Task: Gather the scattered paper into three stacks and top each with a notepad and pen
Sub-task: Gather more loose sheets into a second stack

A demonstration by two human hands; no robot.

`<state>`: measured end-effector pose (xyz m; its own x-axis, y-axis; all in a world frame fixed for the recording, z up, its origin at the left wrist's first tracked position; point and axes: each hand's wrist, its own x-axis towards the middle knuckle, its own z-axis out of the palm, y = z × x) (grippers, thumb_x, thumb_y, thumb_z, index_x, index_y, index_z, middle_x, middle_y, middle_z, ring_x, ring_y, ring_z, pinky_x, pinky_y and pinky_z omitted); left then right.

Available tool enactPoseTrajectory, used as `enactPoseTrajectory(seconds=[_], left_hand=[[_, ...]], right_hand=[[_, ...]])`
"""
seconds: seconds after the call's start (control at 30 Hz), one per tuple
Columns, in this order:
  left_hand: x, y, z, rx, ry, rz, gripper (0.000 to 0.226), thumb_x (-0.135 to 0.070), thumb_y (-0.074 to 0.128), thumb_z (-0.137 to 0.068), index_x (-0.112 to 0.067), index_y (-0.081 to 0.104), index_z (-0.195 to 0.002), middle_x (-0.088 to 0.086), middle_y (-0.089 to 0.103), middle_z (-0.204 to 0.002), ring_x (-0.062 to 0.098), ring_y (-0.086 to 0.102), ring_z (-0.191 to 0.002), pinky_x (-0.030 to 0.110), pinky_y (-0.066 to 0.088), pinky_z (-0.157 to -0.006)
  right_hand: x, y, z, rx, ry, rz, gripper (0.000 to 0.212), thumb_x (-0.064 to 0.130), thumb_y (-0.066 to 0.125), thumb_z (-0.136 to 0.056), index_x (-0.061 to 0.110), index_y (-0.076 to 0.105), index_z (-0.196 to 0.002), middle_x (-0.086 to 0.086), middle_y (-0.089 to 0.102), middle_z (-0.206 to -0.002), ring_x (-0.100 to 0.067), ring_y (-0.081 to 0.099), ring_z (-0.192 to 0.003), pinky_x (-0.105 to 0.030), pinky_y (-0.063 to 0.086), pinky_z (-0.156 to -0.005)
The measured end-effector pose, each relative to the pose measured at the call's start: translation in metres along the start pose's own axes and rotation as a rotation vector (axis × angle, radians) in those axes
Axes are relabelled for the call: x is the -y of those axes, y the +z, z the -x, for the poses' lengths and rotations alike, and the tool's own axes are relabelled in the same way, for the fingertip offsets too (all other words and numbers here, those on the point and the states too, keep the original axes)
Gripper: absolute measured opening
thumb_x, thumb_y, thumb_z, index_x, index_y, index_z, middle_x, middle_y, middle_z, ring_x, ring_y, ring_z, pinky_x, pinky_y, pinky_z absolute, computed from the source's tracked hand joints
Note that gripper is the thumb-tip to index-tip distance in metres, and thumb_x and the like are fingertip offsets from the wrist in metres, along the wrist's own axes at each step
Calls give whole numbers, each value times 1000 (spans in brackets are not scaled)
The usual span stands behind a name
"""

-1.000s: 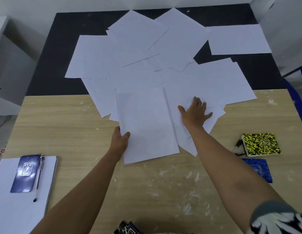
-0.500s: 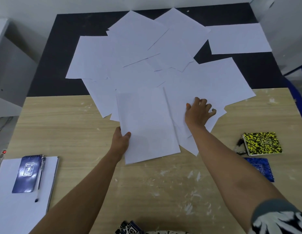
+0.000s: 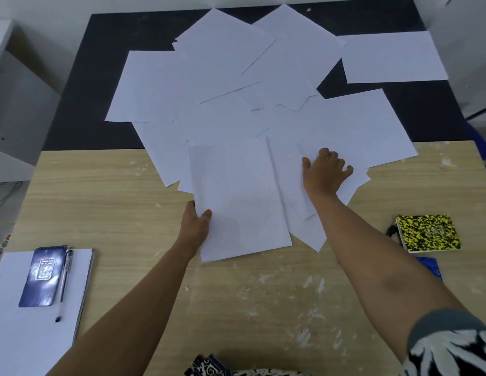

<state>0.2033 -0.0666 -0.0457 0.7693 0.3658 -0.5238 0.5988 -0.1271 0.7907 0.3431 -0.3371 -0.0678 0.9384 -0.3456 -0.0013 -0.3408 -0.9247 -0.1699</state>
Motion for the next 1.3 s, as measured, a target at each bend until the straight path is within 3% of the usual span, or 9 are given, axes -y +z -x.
enactPoseTrajectory(seconds=[0.17,0.37,0.57,0.67,0.83,0.93,1.03,1.2,1.3], left_hand=[[1,0,-2,2,4,-8,34,-12,51,-96,-8,43,-128,2,54,-115,23,56,-102,37,47,-80],[2,0,-2,3,2,-15,36,-12,51,-96,-8,41,-130,2,53,-115,21,55,-100,35,45,-78],[2,-2,-1,36,8,-6,39,-11,49,-97,-8,39,-134,2,52,-120,24,54,-107,38,46,-84],[1,-2,0,62,37,-50,39,-12,46,-97,-9,37,-135,2,51,-121,24,52,-110,41,46,-90],[0,-6,4,105,-38,159,35,-28,42,-98,-7,50,-126,6,61,-117,23,60,-103,31,48,-75],[2,-9,6,132,-65,270,40,-35,51,-95,-13,55,-127,4,66,-118,24,63,-107,38,51,-86],[8,-11,10,120,2,206,41,-21,61,-93,-13,52,-133,2,63,-122,22,62,-107,41,51,-90],[23,-15,15,94,-44,244,47,-10,65,-90,-11,50,-134,6,61,-123,26,61,-104,37,51,-78],[32,-19,20,109,-80,298,50,-15,66,-90,-14,48,-136,4,61,-125,25,61,-105,39,52,-79]], right_hand=[[-6,2,3,-140,-93,33,27,25,44,-99,4,61,-97,-14,64,-94,-35,57,-96,-54,26,-106],[-5,-5,11,-155,-112,-115,24,21,43,-100,8,61,-93,-8,64,-82,-29,60,-83,-46,31,-100],[19,-4,72,-127,-354,-422,21,20,51,-95,8,60,-80,-8,61,-67,-30,59,-64,-41,45,-71],[29,-3,112,-54,-468,-535,22,22,49,-95,10,58,-79,-3,58,-61,-25,56,-57,-37,45,-67],[32,-1,161,139,-664,-575,19,22,59,-93,13,60,-77,1,62,-66,-21,58,-64,-34,44,-70],[25,0,175,266,-722,-581,20,24,56,-94,11,61,-80,-2,65,-71,-21,59,-67,-35,47,-68],[15,-2,180,323,-735,-572,18,28,57,-93,14,65,-84,3,69,-81,-16,63,-76,-38,50,-76],[-1,-10,188,317,-641,-509,23,44,61,-86,22,67,-88,9,71,-100,-19,57,-116,-41,42,-96],[-3,-19,202,210,-438,-577,34,51,65,-81,22,65,-98,7,66,-105,-18,56,-106,-35,47,-85]])
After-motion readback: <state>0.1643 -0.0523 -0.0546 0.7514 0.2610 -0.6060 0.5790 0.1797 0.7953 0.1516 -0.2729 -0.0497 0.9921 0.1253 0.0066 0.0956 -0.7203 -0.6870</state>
